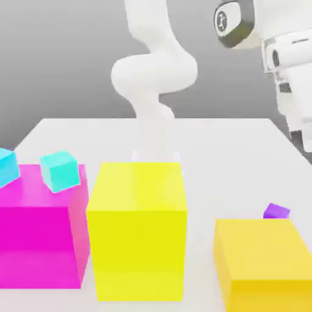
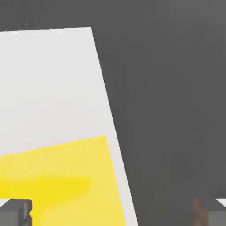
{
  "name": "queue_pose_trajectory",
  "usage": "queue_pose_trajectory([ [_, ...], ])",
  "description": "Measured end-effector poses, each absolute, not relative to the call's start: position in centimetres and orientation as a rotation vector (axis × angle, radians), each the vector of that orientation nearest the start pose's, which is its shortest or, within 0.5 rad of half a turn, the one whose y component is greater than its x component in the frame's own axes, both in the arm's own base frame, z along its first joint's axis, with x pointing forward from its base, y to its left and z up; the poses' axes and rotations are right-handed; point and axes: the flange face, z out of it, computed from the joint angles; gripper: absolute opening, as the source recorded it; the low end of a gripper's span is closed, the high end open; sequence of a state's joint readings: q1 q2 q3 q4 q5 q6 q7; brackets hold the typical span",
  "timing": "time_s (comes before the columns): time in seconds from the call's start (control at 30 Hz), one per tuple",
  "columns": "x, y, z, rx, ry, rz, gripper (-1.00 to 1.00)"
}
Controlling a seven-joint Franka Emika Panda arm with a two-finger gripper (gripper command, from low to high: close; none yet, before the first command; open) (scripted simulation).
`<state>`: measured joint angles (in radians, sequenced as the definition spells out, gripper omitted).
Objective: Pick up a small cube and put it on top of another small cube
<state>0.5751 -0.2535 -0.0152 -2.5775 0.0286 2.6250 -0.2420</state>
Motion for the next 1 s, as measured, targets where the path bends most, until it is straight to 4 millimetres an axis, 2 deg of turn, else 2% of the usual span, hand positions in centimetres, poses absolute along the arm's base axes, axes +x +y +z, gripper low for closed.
queue_pose_trajectory([
  [0.17,34.5,27.6,31.2,-2.624,-1.63,-0.298,0.0],
  [0.27,31.3,29.5,27.2,-2.457,-1.909,-0.204,0.0],
  [0.43,25.7,31.0,21.1,-2.117,-2.316,-0.043,0.0],
  [0.5,25.0,30.8,19.0,-2.056,-2.376,-0.011,0.0],
  [0.67,24.8,30.7,14.0,-2.036,-2.392,0.0,0.0],
  [0.7,24.7,30.7,13.3,-2.036,-2.392,0.0,-1.0],
  [0.9,24.7,30.6,12.9,-2.036,-2.393,0.004,-1.0],
  [1.0,24.8,30.7,14.8,-2.036,-2.394,0.003,-1.0],
])
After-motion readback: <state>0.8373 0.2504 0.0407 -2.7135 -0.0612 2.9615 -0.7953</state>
